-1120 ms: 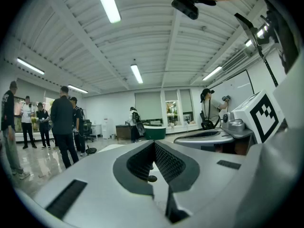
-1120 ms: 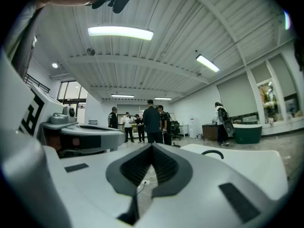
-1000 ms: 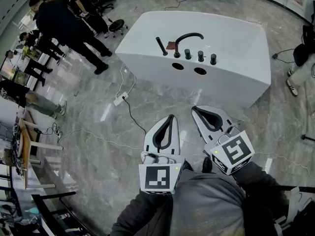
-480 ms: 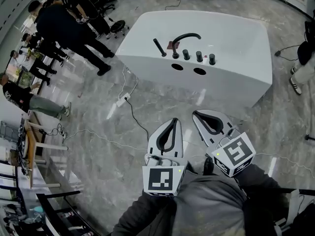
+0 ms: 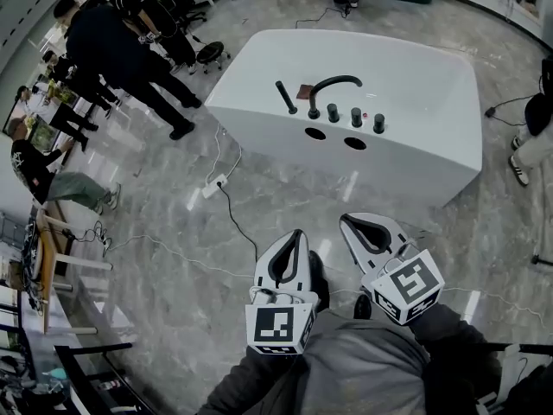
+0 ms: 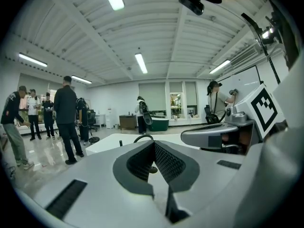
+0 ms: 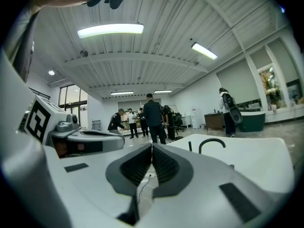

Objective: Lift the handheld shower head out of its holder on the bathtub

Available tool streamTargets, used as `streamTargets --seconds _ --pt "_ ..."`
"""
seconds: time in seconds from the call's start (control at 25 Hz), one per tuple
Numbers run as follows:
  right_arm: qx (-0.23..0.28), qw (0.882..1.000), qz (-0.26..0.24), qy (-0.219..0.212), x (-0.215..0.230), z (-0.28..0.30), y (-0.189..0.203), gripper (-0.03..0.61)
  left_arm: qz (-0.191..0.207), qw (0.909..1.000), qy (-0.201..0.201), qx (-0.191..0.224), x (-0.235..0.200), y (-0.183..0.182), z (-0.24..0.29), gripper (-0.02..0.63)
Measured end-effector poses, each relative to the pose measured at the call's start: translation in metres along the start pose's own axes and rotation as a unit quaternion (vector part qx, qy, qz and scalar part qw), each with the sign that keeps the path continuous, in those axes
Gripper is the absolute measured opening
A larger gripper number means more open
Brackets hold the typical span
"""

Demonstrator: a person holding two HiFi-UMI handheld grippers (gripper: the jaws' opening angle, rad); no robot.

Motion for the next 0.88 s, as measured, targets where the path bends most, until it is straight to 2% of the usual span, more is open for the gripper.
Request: streamTargets --seconds 0.2,0.4,0.88 --pt "-0.003 1.000 -0.010 0.016 0.005 0.052 -0.008 0.005 -0.014 0.9998 0.008 0.016 -0.048 0.001 0.027 0.003" --pt "0.021 0.999 -0.016 0.035 0.007 0.106 -0.038 0.005 -0.015 0.9995 0.008 0.028 -0.106 -0.020 0.048 0.003" --pt "0.012 0.998 -0.008 0.065 -0.001 0.233 -0.048 0.005 -0.031 0.9987 0.036 0.020 -0.224 -0.019 0.086 0.003"
Point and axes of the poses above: the fingertips, and each gripper's own axes: z forward along the fingers, x to its right, y out of its underside, the point moved 4 cm from there along -z, backward along the fingers, and after that the axes turned 13 degrees about y, right-handed, at the moved point
